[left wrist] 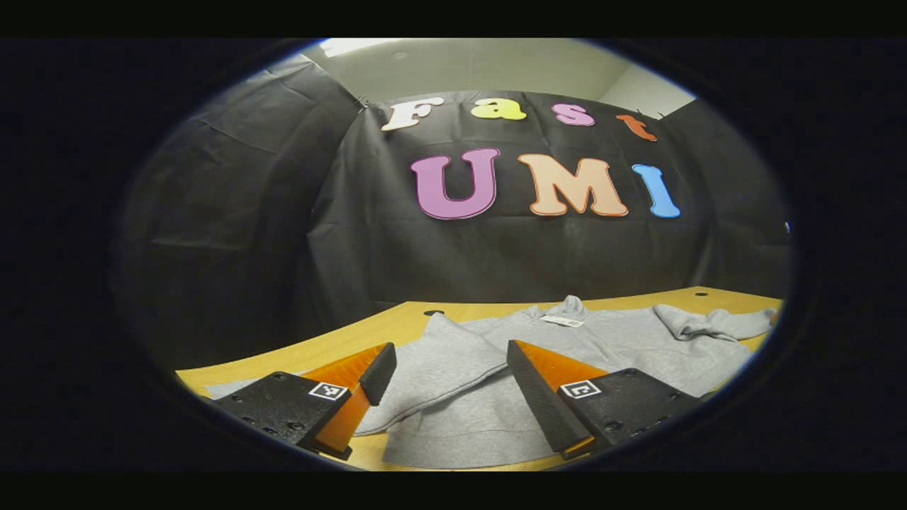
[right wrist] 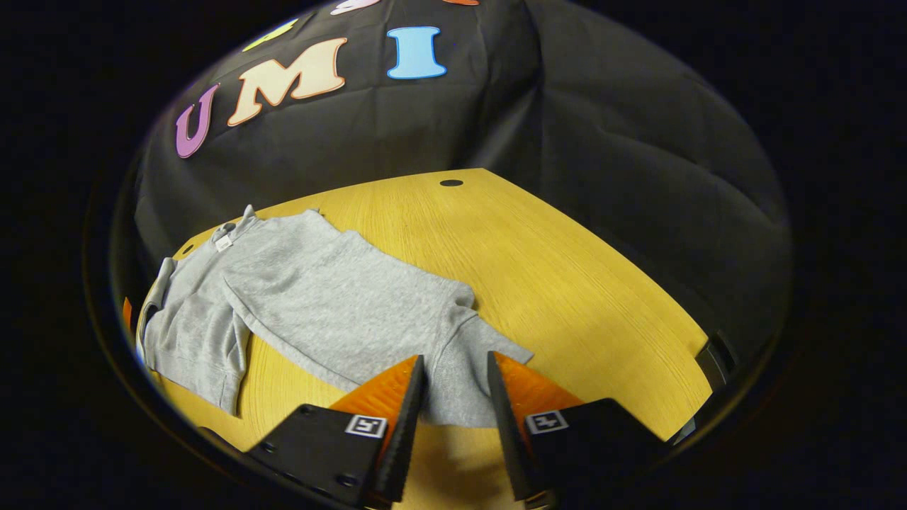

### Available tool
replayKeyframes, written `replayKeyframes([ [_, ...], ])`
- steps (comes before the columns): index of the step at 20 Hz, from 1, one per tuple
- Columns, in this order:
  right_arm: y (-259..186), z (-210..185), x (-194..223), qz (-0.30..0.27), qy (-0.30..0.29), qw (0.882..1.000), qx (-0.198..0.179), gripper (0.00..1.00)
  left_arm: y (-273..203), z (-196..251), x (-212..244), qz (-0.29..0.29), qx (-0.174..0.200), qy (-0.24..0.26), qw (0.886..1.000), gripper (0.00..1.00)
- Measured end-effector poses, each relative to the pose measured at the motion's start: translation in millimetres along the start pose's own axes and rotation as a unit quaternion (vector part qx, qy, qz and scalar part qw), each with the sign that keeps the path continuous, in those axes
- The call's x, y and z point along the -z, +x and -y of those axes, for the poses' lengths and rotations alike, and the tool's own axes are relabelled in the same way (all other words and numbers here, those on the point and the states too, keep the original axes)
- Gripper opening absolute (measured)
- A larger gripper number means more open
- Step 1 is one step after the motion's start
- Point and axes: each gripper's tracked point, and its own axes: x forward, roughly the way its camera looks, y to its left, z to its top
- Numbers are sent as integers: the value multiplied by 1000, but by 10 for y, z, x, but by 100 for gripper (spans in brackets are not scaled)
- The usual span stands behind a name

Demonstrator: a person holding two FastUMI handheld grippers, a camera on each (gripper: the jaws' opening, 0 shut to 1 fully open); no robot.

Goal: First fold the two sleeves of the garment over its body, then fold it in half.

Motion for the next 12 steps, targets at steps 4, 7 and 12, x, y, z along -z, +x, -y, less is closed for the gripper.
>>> replayKeyframes([
  [4, 6, -20, -11, -10, 5, 1000, 6, 16, 7, 0, 2, 0, 0, 0, 1000, 93],
  [7, 9, -43, -12, -16, 17, 1000, 10, 10, 5, 5, -5, 0, 0, 0, 1000, 93],
  [12, -4, -221, -136, -15, 36, 999, -6, 10, 1, 3, 3, 0, 0, 0, 1000, 93],
])
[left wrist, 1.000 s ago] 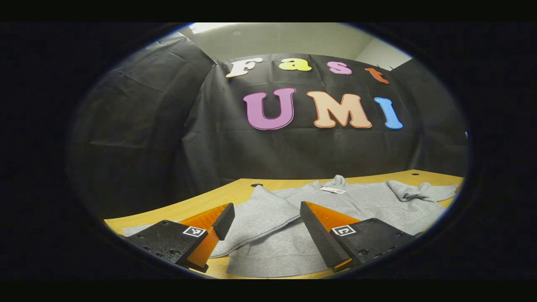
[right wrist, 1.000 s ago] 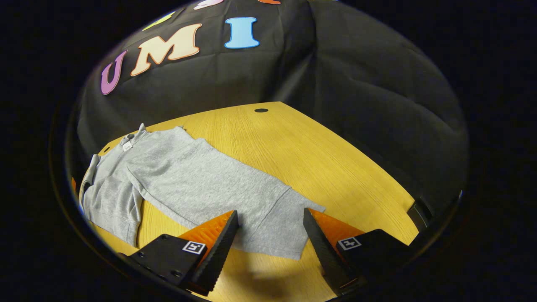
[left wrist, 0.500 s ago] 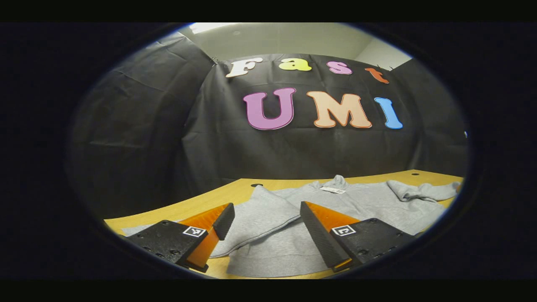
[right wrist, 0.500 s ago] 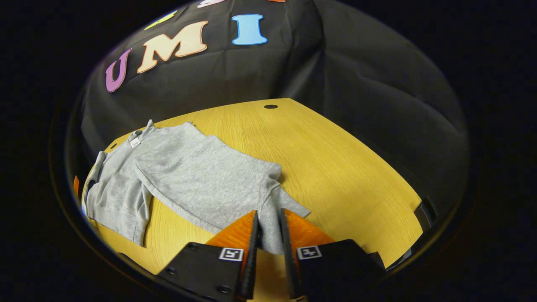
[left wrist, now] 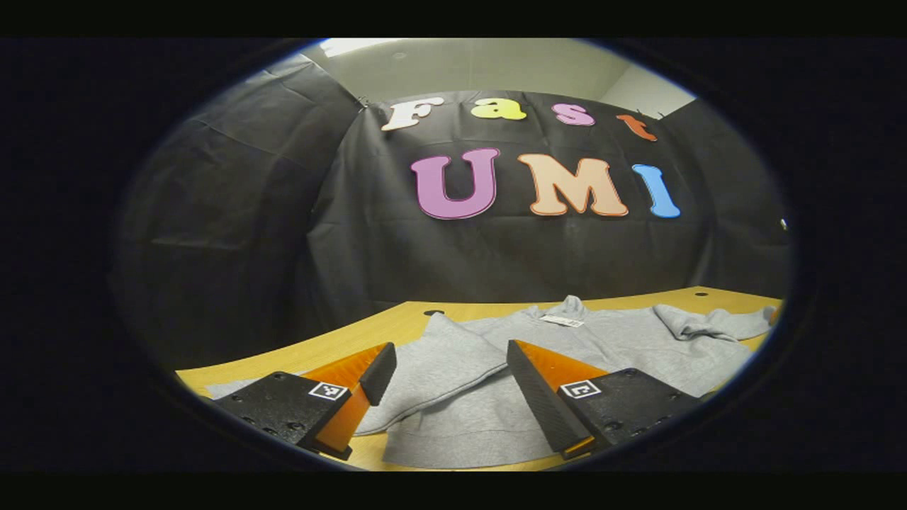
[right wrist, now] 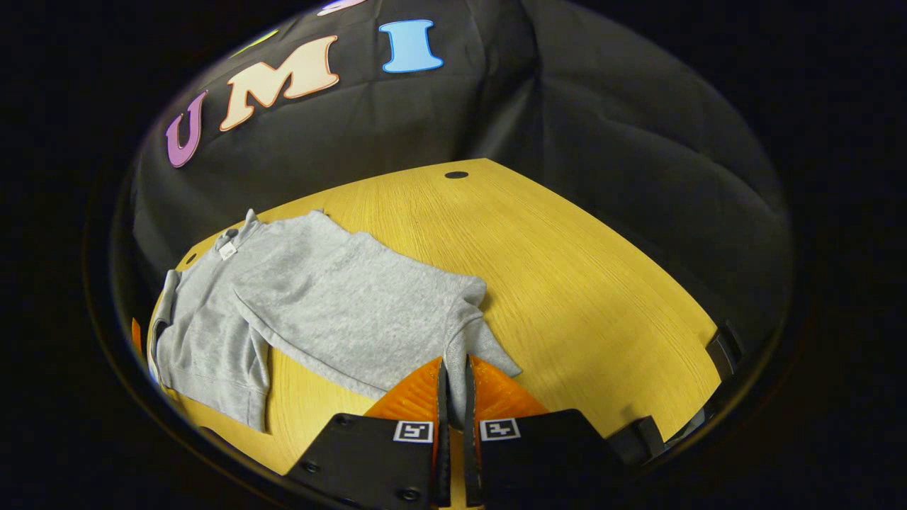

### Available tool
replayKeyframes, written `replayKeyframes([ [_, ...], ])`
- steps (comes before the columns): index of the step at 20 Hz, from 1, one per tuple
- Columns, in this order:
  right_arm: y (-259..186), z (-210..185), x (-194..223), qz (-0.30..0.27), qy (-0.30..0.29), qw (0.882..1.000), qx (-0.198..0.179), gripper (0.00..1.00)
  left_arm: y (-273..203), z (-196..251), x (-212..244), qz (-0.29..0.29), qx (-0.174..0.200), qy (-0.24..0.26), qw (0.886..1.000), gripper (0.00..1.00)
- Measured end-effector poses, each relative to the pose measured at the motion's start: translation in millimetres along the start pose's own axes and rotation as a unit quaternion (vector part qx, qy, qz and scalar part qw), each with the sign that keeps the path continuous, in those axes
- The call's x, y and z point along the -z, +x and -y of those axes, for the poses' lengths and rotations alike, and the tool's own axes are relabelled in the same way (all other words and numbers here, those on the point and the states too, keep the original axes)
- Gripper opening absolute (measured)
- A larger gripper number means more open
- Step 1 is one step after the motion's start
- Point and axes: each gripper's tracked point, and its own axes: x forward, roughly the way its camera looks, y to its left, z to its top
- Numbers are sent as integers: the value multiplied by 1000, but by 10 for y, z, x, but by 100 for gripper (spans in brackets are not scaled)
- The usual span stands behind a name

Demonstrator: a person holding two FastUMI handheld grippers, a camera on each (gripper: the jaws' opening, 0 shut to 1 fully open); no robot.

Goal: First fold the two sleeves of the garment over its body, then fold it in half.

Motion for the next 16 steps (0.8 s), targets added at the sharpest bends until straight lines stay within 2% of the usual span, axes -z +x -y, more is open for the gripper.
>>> replayKeyframes([
  [3, -19, -245, -226, 20, 8, 999, -25, 10, 0, -4, -7, 0, 0, 0, 1000, 93],
  [4, -29, -354, -329, 27, 5, 999, -33, 6, -4, 3, -1, -1, 0, 0, 1000, 93],
  [5, -44, -475, -449, 38, 3, 998, -42, 10, -6, -2, 4, -1, 0, 0, 1000, 94],
  [7, -91, -785, -705, 62, -7, 996, -62, 9, -12, -3, 5, -1, 0, 0, 1000, 94],
  [10, -133, -1372, -1008, 91, -29, 991, -98, 10, -13, 1, -1, -1, 0, 0, 1000, 93],
  [16, -163, -2719, -1208, 112, -38, 976, -180, 9, -5, 8, -3, -1, 0, 0, 1000, 94],
])
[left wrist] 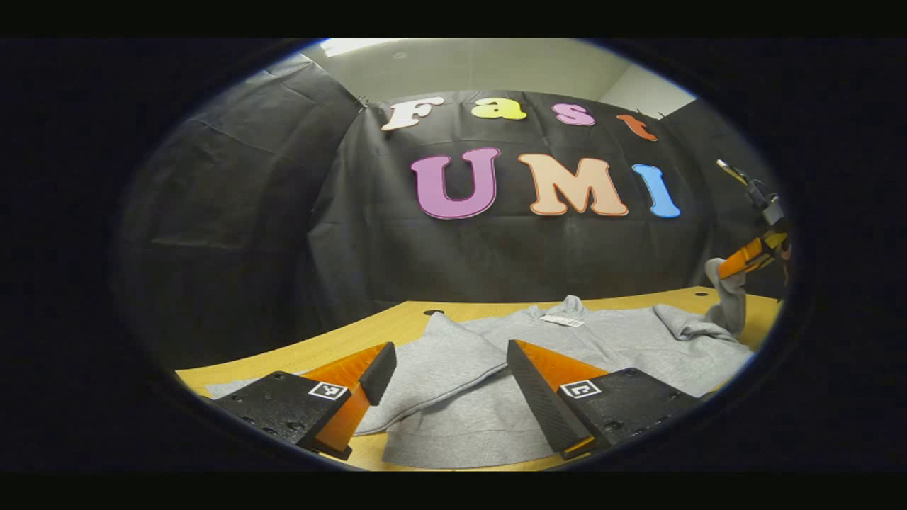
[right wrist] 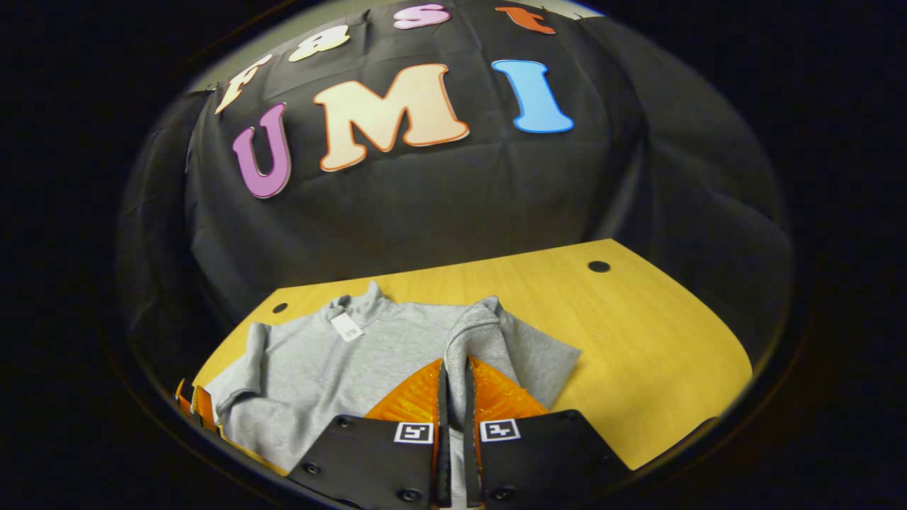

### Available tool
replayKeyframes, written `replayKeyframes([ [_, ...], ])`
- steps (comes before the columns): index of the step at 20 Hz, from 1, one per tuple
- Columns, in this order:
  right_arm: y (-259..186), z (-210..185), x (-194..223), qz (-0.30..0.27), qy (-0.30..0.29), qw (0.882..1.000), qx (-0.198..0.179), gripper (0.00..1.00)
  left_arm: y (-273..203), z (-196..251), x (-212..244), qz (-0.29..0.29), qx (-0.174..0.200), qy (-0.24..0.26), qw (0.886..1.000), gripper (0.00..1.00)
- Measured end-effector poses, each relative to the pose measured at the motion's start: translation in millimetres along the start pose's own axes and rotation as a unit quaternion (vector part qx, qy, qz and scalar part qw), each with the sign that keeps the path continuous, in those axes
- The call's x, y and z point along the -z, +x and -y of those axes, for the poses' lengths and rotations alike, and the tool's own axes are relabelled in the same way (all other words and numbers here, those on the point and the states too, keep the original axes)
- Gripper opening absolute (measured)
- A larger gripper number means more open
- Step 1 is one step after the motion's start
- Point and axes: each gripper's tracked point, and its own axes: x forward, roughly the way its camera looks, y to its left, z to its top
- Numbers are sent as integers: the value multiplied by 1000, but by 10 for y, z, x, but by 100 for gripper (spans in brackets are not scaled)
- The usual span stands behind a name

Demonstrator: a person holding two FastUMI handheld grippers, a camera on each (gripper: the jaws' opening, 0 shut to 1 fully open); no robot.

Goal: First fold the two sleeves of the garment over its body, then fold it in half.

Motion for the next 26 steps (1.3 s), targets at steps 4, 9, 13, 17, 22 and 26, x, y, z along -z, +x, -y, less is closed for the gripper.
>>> replayKeyframes([
  [4, 323, -636, -4, -7, -11, 999, -41, 10, -4, -1, 6, 0, 0, 0, 1000, 93],
  [9, 706, -1571, 36, -15, 1, 995, -99, 9, -14, -3, -4, 0, 0, 0, 1000, 93],
  [13, 811, -2331, 74, -14, 25, 986, -165, 9, -21, -11, -4, 0, 0, 0, 1000, 93],
  [17, 932, -3256, 357, -49, 66, 967, -240, 9, -25, -11, 11, 0, 0, 1, 1000, 93],
  [22, 1141, -3611, 835, -97, 75, 960, -250, 10, -23, -11, 7, 0, 0, 1, 1000, 93],
  [26, 1254, -3651, 1005, -126, 89, 956, -251, 14, -18, -13, 6, 0, -1, 1, 1000, 94],
])
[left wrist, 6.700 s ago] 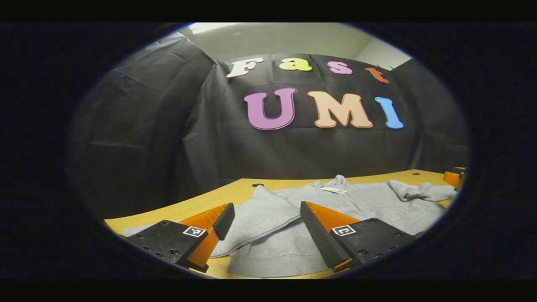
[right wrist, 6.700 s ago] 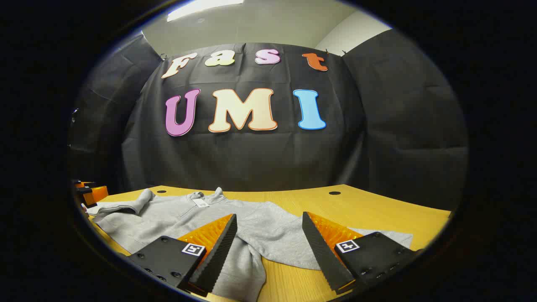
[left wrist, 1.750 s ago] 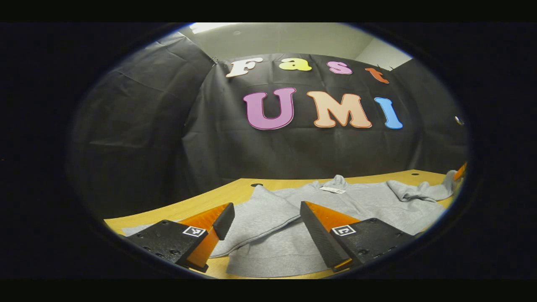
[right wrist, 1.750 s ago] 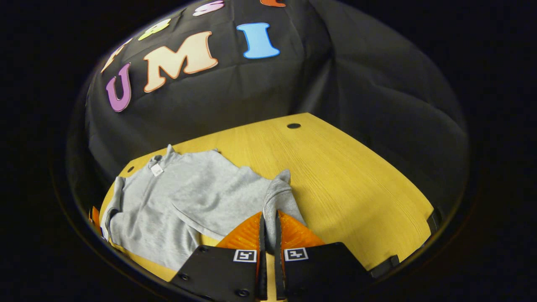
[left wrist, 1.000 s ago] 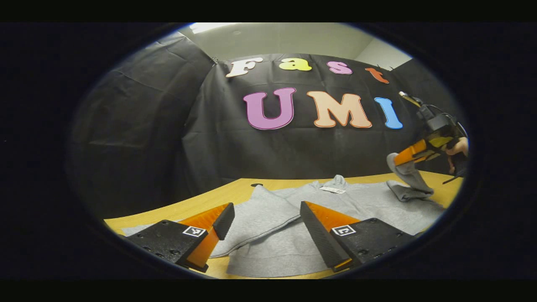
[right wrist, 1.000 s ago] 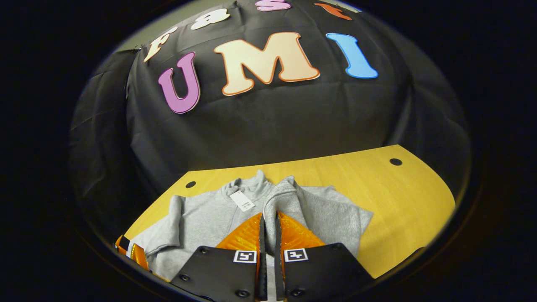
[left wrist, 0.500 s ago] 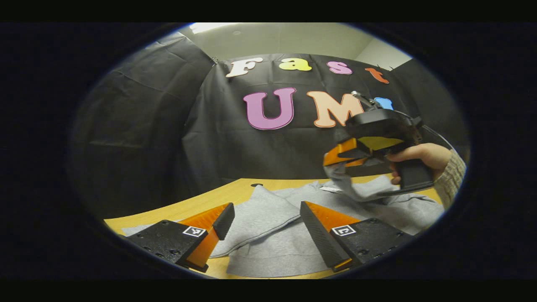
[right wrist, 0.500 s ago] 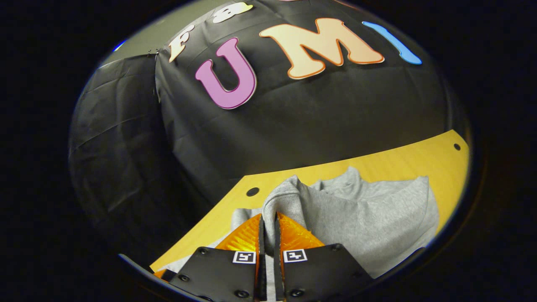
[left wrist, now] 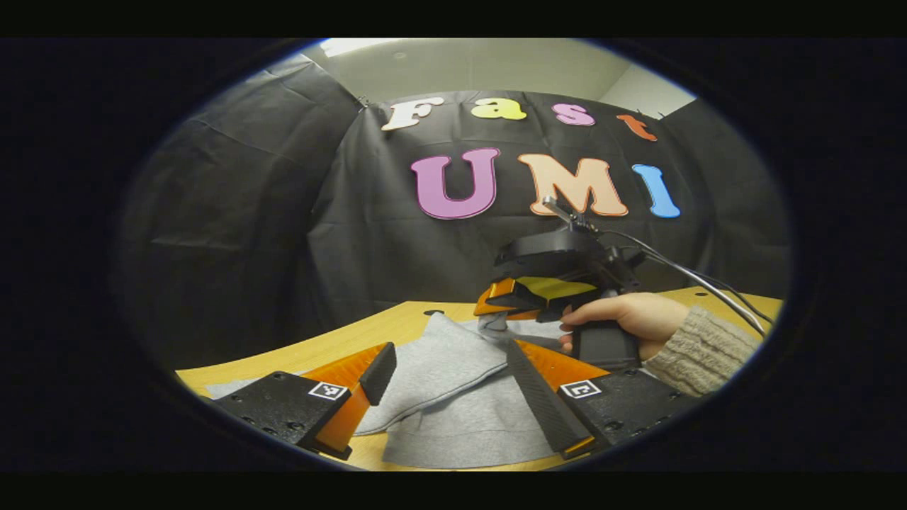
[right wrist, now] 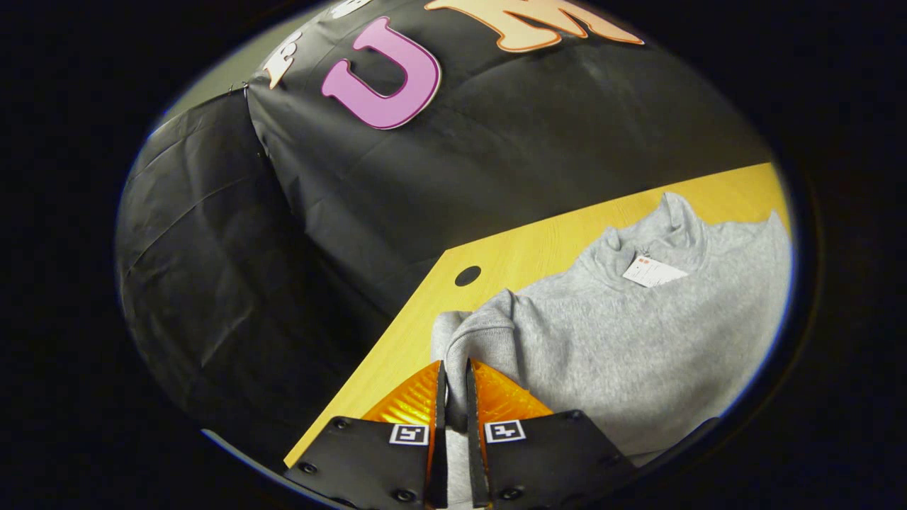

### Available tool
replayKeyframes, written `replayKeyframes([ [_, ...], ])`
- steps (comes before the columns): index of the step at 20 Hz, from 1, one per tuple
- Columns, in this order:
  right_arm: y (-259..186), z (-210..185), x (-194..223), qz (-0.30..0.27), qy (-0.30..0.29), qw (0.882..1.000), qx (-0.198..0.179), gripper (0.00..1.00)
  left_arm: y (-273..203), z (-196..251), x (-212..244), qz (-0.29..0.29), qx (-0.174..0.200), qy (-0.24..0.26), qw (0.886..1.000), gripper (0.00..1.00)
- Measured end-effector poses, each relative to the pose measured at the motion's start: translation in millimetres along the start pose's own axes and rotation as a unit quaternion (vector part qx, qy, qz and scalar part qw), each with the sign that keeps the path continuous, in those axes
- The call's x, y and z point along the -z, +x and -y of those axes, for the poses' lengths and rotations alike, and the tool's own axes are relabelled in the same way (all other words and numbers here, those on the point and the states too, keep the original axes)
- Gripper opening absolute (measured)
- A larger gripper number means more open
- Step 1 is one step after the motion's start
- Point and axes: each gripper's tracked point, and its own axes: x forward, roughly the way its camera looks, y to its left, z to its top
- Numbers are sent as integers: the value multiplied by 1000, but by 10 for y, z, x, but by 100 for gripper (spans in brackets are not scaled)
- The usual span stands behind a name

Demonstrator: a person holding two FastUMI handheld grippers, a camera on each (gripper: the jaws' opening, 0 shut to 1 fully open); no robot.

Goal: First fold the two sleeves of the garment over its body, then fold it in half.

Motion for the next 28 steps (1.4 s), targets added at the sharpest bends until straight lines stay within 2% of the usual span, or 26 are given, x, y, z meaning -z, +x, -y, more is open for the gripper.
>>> replayKeyframes([
  [2, 25, 16, 55, -5, 7, 1000, -6, 11, 6, -16, 0, 0, -6, 1, 1000, 93],
  [4, -1, -76, 46, -5, 15, 999, -28, 22, 4, -24, -3, 0, -10, 1, 1000, 93],
  [5, -34, -132, 9, -2, 20, 999, -40, 21, 8, -31, 1, 0, -12, 1, 1000, 93],
  [6, -58, -189, -5, 2, 26, 998, -48, 43, 10, -32, -2, 0, -12, 1, 1000, 93],
  [8, -93, -258, -87, 12, 26, 998, -58, 97, 13, -32, -1, 1, -12, 1, 1000, 93],
  [14, -556, -306, -239, 20, 20, 996, -85, 97, 10, -21, 0, 1, -6, 0, 1000, 94],
  [16, -824, -147, -301, 36, -12, 997, -71, 97, 11, -27, -5, 1, -4, 1, 1000, 93],
  [20, -1463, 181, -373, 75, -49, 995, -55, 97, -43, -122, 58, -23, -28, 20, 999, 92],
  [23, -1938, 634, -369, 124, -67, 990, -10, 97, -103, -258, 78, -54, -49, 33, 997, 93],
  [25, -2255, 943, -365, 158, -64, 985, 20, 97, -203, -541, 245, -85, -63, 42, 994, 92],
  [28, -2721, 1405, -426, 206, -70, 973, 77, 97, -413, -850, 465, -134, -82, 52, 986, 92],
])
